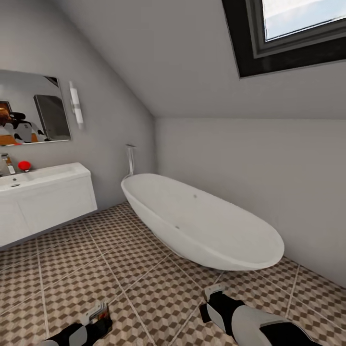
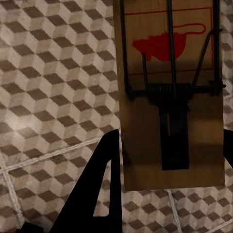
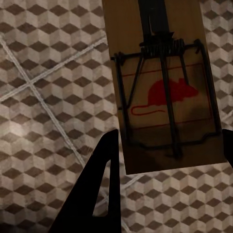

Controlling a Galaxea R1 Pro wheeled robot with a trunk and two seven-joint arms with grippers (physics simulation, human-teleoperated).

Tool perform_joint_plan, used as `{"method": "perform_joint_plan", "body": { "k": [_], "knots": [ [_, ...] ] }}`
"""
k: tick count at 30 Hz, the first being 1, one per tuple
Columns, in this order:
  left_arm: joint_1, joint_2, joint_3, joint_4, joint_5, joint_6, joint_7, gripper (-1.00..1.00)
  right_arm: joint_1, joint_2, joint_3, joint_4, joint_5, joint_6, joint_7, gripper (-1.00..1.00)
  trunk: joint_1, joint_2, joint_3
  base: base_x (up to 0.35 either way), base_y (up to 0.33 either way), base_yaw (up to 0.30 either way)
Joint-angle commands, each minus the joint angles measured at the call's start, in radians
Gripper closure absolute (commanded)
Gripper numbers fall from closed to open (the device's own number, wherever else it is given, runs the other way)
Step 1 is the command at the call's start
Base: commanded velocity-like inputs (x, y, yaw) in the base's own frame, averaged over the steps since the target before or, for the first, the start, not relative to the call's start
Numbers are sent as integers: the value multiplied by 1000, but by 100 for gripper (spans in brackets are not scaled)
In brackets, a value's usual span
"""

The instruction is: Take the four mousetraps from the cabinet in the bathroom and place them on the bathroom floor. Make sure all four end up on the same floor surface, and ensure that at least two of them are either under or directly next to the same bathroom sink.

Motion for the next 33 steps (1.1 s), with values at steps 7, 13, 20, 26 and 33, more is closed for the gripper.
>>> {"method": "perform_joint_plan", "body": {
  "k": [7, 13, 20, 26, 33],
  "knots": [
    [-1, -5, -8, -2, 7, 4, 0, 100, -2, 0, 7, 2, 5, 4, 1, 100, 0, -1, -11, 0, 0, 145],
    [-1, -6, -8, -2, 7, 4, 0, 100, -2, 1, 7, 2, 5, -2, 0, 100, 0, -1, -19, 0, 0, 149],
    [-1, -9, -9, -2, 7, 4, 0, 100, -2, 0, 7, 2, 4, -15, 8, 100, 0, -1, -28, 0, 0, 155],
    [0, -11, -9, -2, 7, 4, 0, 100, -2, 1, 7, 2, 3, -16, 8, 100, 0, -1, -29, 0, 0, 33],
    [0, -11, -9, -2, 7, 5, 0, 100, -2, -2, 7, 2, 3, -16, 12, 100, 0, -1, -31, 0, 0, 184]
  ]
}}
